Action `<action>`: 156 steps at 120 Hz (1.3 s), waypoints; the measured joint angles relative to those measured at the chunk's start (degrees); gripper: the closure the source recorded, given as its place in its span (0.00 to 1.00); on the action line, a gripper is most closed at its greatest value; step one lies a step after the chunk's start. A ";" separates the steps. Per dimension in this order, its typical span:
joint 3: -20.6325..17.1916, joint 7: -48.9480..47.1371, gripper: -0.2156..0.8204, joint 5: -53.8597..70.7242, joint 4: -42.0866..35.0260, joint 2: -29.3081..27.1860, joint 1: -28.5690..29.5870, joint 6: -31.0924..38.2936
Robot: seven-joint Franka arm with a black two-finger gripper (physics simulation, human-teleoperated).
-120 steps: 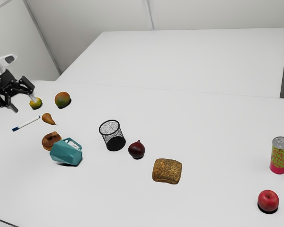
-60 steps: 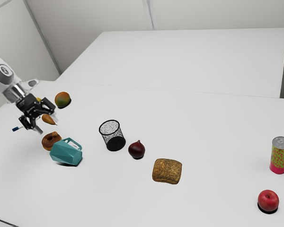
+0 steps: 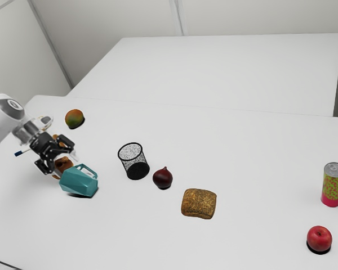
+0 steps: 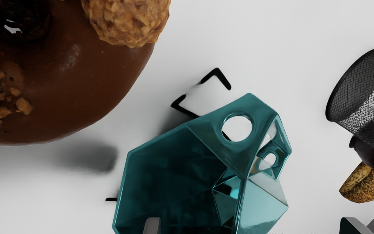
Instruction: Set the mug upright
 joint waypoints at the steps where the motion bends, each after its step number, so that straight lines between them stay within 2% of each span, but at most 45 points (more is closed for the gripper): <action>1: 0.00 0.06 0.21 -0.14 -0.12 0.01 0.00 0.02; 45: -0.85 1.76 0.23 -4.85 -1.20 0.61 -0.75 0.46; 67: -1.05 1.76 0.67 -4.77 -0.95 0.64 -0.79 0.88; 77: -1.05 1.75 0.79 -4.75 -0.75 0.49 -0.79 0.96; 89: -1.05 1.71 0.87 -4.74 -0.47 0.24 -0.91 1.01; 129: -1.05 -0.80 0.95 -2.75 -0.47 -2.38 -4.14 1.19; 144: -1.05 -3.24 0.96 0.45 -2.06 -6.44 -7.44 1.85; 156: -1.09 -5.72 0.96 6.03 -6.71 -12.50 -11.90 5.03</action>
